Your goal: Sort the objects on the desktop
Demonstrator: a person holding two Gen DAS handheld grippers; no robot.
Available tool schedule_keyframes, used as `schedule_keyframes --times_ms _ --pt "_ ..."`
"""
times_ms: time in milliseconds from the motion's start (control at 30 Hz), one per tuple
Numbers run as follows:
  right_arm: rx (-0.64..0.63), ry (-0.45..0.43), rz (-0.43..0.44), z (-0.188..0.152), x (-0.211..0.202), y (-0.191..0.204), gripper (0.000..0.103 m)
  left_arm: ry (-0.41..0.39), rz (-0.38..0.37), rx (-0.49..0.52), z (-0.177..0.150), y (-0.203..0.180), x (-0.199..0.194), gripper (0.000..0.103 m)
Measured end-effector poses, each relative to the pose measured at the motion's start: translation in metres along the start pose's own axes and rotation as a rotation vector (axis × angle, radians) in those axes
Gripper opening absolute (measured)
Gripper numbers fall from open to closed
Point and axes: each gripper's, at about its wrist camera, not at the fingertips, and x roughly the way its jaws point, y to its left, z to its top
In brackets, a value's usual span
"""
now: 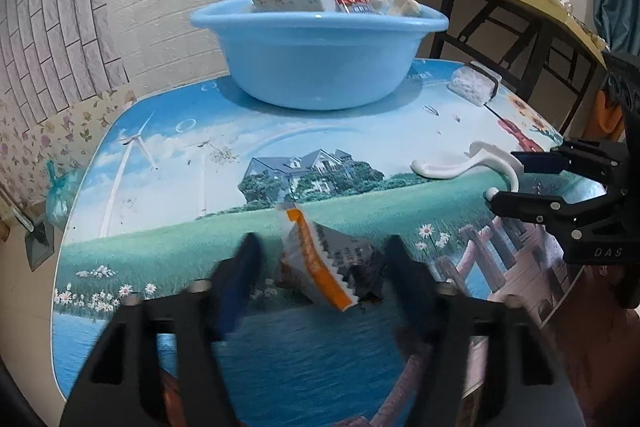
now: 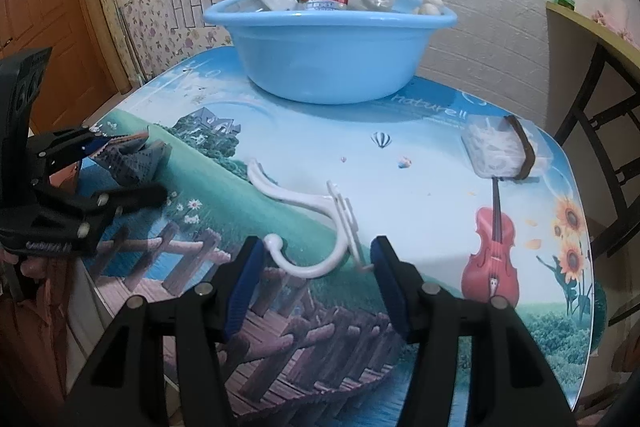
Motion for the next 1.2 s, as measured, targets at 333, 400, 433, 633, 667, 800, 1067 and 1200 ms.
schedule_keyframes --times_ms 333,400,433,633,667,800,1067,1200 --pt "0.032 -0.014 0.026 0.003 -0.007 -0.003 0.017 -0.024 -0.027 -0.022 0.004 0.005 -0.008 0.041" --pt "0.046 -0.01 0.018 0.003 -0.007 -0.004 0.019 -0.02 -0.03 -0.022 0.005 0.005 -0.009 0.041" --pt "0.063 -0.004 0.014 0.004 -0.006 -0.006 0.02 -0.017 -0.028 -0.022 0.005 0.005 -0.009 0.041" --pt "0.096 -0.025 0.002 0.008 -0.007 -0.005 0.058 0.011 -0.022 -0.04 0.002 0.008 -0.003 0.041" --pt "0.088 -0.026 -0.009 0.01 -0.007 -0.004 0.06 0.012 -0.023 -0.041 0.002 0.009 -0.003 0.041" --pt "0.081 -0.012 -0.025 0.018 0.003 0.001 0.061 0.009 -0.024 -0.041 0.001 0.009 -0.003 0.041" --pt "0.068 0.018 -0.033 0.027 0.024 0.007 0.062 -0.008 -0.025 -0.039 0.002 0.011 0.0 0.041" --pt "0.055 0.009 -0.063 0.026 0.03 0.008 0.062 -0.021 -0.011 -0.023 0.004 0.01 0.004 0.043"
